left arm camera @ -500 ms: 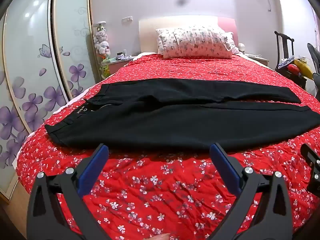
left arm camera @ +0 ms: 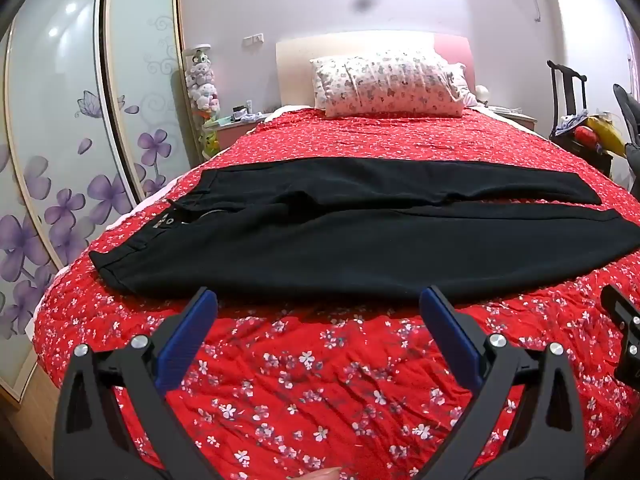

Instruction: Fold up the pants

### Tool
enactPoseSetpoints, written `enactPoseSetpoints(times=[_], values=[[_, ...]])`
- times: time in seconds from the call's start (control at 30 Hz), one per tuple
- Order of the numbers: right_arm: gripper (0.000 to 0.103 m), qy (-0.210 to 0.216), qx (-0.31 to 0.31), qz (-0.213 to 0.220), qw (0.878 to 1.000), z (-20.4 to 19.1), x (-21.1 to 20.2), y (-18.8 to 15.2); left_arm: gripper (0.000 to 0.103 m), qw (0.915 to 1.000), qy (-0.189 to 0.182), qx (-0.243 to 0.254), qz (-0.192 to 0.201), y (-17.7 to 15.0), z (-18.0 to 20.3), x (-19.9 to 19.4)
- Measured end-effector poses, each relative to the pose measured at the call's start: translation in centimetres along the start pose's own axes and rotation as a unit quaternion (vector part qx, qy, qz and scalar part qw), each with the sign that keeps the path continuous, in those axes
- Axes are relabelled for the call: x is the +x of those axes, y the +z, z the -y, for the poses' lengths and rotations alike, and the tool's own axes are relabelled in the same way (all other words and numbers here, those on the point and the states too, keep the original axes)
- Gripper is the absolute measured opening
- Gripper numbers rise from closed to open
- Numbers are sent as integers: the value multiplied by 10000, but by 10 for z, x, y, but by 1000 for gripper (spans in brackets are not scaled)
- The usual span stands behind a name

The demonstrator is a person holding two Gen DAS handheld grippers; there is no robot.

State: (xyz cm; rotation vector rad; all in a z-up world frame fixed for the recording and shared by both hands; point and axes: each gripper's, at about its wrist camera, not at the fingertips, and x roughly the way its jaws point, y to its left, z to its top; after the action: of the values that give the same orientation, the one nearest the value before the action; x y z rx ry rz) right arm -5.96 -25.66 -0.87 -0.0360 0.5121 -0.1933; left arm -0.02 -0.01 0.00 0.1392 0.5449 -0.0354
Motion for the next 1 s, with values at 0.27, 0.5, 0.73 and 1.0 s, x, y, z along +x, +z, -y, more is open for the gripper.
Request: enactPoseSetpoints(times=[0.27, 0.5, 0.73, 1.0], values=[[102, 8, 5, -3, 10000, 0, 1, 0, 101, 10000, -4, -1, -5, 0, 0, 0], [102, 13, 17, -17, 10000, 0, 1, -1, 101, 10000, -7, -1, -14, 0, 0, 0], [102, 20, 29, -26, 10000, 2, 2, -1, 101, 10000, -5, -3, -17, 0, 0, 0], [102, 22, 34, -34, 10000, 2, 3, -1, 101, 10000, -9, -2, -18, 0, 0, 0]])
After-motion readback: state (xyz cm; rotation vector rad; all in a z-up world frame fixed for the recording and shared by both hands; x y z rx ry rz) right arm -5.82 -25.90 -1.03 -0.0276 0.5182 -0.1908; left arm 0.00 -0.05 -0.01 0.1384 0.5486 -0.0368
